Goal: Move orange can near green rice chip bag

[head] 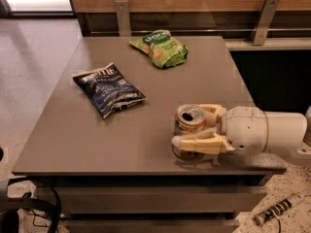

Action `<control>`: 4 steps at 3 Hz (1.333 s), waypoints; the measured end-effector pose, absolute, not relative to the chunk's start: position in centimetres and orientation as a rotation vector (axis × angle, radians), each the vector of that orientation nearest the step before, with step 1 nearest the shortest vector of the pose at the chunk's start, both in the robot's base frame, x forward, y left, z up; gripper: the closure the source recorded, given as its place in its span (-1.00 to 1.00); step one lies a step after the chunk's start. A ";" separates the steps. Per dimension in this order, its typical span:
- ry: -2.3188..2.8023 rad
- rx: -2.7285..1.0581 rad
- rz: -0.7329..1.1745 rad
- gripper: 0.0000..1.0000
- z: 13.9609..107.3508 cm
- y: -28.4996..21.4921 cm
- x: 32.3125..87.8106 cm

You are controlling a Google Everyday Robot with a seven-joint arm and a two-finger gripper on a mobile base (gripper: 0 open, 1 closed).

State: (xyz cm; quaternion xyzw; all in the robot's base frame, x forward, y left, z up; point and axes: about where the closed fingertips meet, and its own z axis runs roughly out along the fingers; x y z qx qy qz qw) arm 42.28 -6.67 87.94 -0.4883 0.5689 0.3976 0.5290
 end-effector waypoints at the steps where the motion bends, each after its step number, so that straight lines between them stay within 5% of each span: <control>1: 1.357 -1.170 0.951 0.52 88.0 -6.5 42.2; 2: 1.355 -1.174 0.952 0.94 88.1 -6.3 42.2; 4: 1.389 -1.092 1.008 1.00 89.6 -8.1 45.3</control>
Offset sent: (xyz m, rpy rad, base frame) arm -0.0003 0.0016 0.0005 -0.0006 -0.0008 0.0030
